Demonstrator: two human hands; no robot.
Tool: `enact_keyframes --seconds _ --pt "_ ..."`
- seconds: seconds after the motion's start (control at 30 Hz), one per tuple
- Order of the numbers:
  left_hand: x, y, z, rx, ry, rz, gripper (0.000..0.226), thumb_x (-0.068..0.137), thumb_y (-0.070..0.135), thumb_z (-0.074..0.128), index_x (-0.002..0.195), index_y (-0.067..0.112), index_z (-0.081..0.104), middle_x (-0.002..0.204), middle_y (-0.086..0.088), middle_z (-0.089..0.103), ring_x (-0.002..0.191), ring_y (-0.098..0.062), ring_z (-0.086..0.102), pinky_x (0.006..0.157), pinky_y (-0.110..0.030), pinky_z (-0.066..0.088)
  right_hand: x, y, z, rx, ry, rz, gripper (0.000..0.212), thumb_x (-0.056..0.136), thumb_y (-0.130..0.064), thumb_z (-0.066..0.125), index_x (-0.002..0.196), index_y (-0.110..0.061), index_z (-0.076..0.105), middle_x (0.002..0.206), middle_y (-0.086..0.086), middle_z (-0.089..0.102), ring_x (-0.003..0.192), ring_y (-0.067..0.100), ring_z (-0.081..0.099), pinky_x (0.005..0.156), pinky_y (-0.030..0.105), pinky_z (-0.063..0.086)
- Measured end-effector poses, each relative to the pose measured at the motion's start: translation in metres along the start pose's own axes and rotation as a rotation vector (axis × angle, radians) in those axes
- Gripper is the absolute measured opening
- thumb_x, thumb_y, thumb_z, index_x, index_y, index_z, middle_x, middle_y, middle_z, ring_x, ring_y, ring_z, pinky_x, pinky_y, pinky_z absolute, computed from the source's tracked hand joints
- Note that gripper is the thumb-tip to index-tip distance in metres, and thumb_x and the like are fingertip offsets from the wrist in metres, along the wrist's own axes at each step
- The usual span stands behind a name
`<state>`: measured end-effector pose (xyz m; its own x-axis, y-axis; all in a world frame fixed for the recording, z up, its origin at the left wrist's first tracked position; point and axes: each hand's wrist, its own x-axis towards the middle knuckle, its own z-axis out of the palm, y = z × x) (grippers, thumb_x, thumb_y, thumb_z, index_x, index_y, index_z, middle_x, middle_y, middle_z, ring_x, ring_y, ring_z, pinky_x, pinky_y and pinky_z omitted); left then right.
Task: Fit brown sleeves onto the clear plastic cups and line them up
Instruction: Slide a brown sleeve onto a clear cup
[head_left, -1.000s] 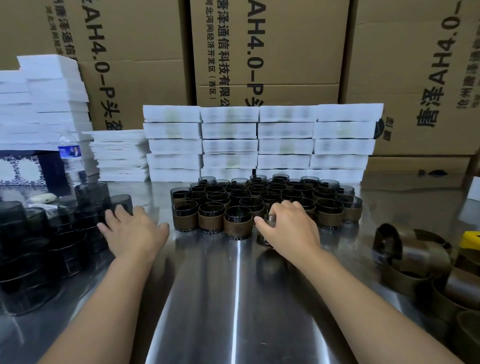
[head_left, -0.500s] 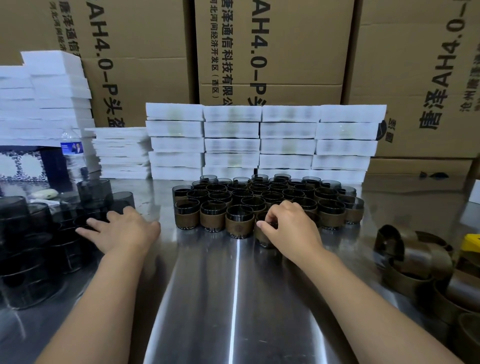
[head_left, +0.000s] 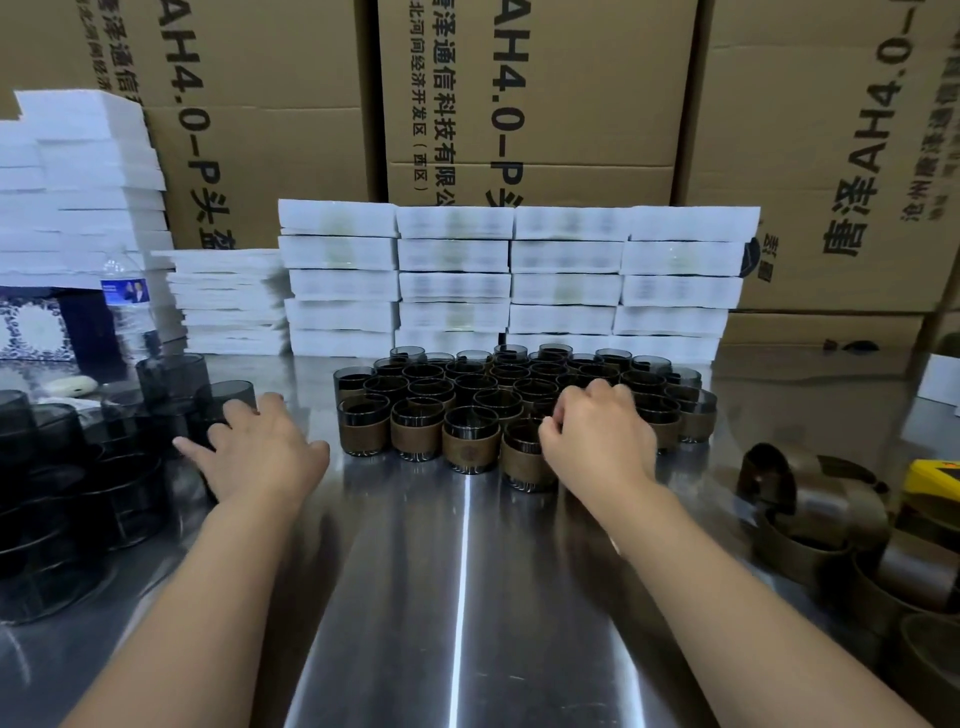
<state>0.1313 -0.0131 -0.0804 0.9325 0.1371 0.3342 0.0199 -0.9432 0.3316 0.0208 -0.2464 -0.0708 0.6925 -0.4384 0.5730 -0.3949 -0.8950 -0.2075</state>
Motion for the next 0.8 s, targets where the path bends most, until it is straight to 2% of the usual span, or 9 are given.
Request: enact_keyframes --seconds 0.1,0.17,0.23,0.33,0.4,0.5,0.57,0.7,0.8 --pt "-0.003 0.006 0.002 -0.084 0.011 0.077 0.063 0.086 0.032 0.065 0.140 0.013 0.038 0.137 -0.020 0.040 0.124 -0.043 0.043 0.111 -0.055 0.022 0.011 0.014 -0.016 -0.183 -0.108 0.165 0.043 0.088 -0.035 0.050 0.125 -0.014 0.050 0.130 0.011 0.045 0.123 0.031 0.037 0.092 0.042 0.038" --pt "-0.004 0.008 0.004 -0.148 0.020 0.141 0.063 0.086 0.025 0.065 0.141 0.012 0.038 0.135 -0.021 0.040 0.121 -0.042 0.045 0.108 -0.049 0.027 0.020 0.032 -0.025 -0.271 -0.218 0.302 0.056 0.088 -0.039 0.051 0.136 -0.014 0.040 0.141 0.014 0.037 0.131 0.036 0.031 0.106 0.057 0.024" --pt "-0.007 0.012 0.006 -0.207 0.011 0.205 0.061 0.085 0.019 0.064 0.140 0.011 0.038 0.133 -0.021 0.041 0.118 -0.042 0.046 0.105 -0.046 0.030 0.029 0.053 -0.029 -0.292 -0.286 0.438 0.063 0.089 -0.041 0.050 0.143 -0.014 0.032 0.148 0.017 0.029 0.136 0.042 0.024 0.107 0.069 0.005" --pt "-0.010 0.017 0.010 -0.322 0.001 0.259 0.057 0.082 0.009 0.060 0.136 0.016 0.044 0.127 -0.017 0.044 0.110 -0.041 0.048 0.100 -0.045 0.039 0.035 0.081 -0.030 -0.276 -0.370 0.635 0.069 0.089 -0.045 0.050 0.148 -0.017 0.026 0.155 0.017 0.018 0.141 0.048 0.012 0.105 0.072 -0.005" --pt "-0.011 0.019 0.012 -0.425 -0.018 0.297 0.056 0.081 0.002 0.056 0.134 0.019 0.048 0.120 -0.012 0.046 0.106 -0.036 0.052 0.094 -0.044 0.044 0.035 0.093 -0.026 -0.229 -0.422 0.732 0.072 0.089 -0.045 0.052 0.149 -0.016 0.024 0.156 0.015 0.014 0.142 0.047 0.008 0.106 0.071 -0.001" --pt "-0.014 0.024 0.015 -0.542 -0.077 0.413 0.055 0.085 -0.002 0.055 0.133 0.023 0.048 0.109 0.000 0.042 0.096 -0.023 0.058 0.092 -0.037 0.046 0.035 0.099 -0.017 -0.165 -0.426 0.755 0.073 0.086 -0.040 0.060 0.146 -0.015 0.028 0.151 0.015 0.019 0.139 0.040 0.016 0.109 0.064 0.019" --pt "-0.017 0.028 0.017 -0.590 -0.115 0.502 0.053 0.088 -0.001 0.055 0.133 0.026 0.049 0.102 0.006 0.041 0.084 -0.015 0.058 0.090 -0.036 0.048 0.034 0.096 -0.014 -0.188 -0.385 0.711 0.067 0.084 -0.032 0.062 0.142 -0.016 0.033 0.144 0.014 0.027 0.134 0.034 0.025 0.104 0.053 0.030" --pt "-0.022 0.031 0.019 -0.634 -0.181 0.647 0.049 0.091 -0.001 0.054 0.132 0.025 0.052 0.098 0.012 0.047 0.073 -0.001 0.053 0.075 -0.017 0.043 0.032 0.087 -0.011 -0.178 -0.334 0.568 0.054 0.086 -0.019 0.059 0.137 -0.014 0.041 0.137 0.014 0.034 0.125 0.033 0.039 0.096 0.043 0.039" --pt "-0.023 0.033 0.018 -0.602 -0.228 0.649 0.051 0.092 0.001 0.053 0.137 0.024 0.050 0.106 0.011 0.059 0.075 -0.004 0.052 0.081 -0.022 0.046 0.031 0.082 -0.011 -0.001 -0.208 0.497 0.043 0.086 -0.013 0.059 0.129 -0.010 0.050 0.133 0.017 0.038 0.115 0.037 0.048 0.090 0.039 0.044"
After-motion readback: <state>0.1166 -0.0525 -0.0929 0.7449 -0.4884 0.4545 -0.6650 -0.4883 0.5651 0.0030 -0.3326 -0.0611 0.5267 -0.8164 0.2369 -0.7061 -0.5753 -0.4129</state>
